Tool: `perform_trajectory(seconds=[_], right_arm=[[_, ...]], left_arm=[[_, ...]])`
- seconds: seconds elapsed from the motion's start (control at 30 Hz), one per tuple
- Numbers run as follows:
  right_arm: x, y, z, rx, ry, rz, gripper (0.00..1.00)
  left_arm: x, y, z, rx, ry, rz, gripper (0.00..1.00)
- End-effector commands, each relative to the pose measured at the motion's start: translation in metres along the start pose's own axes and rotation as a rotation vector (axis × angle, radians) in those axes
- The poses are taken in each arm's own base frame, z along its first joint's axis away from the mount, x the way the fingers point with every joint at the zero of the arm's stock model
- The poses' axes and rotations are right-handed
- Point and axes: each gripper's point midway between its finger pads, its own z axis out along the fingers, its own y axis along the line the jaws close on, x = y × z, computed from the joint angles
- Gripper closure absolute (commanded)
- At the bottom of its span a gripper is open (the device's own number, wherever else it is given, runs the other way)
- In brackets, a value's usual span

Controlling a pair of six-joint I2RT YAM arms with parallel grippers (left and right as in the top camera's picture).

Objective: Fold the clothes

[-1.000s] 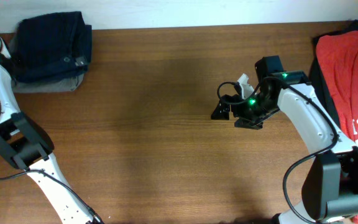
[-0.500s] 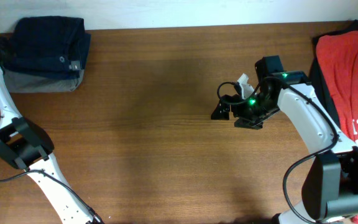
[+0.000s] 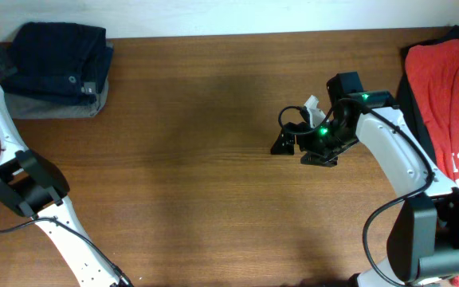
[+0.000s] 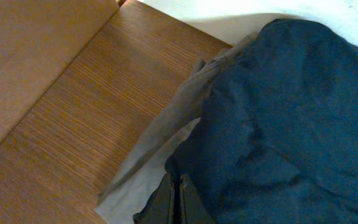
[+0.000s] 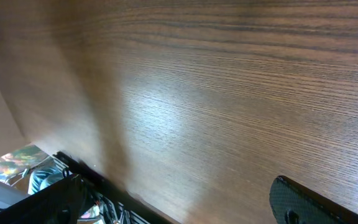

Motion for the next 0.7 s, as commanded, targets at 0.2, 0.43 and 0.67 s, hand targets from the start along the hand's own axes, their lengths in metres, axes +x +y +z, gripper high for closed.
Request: perform_trajectory(seconds=[0.2,0.43,0.67], right_arm=[[0.001,-0.001,0.000,0.009,0.005,-0.006,0.01],[0.001,-0.001,0.000,0.009,0.005,-0.006,0.01],[0.001,-0.001,0.000,0.009,0.005,-0.006,0.01]], left_arm=[[0.031,0.035,0.039,-0.153,0.051,-0.009,0.99],[0.044,0.040,0.049,-0.174,0.082,-0.008,0.90],[0.042,0.038,0.043,-0.172,0.086,-0.006,0.49]])
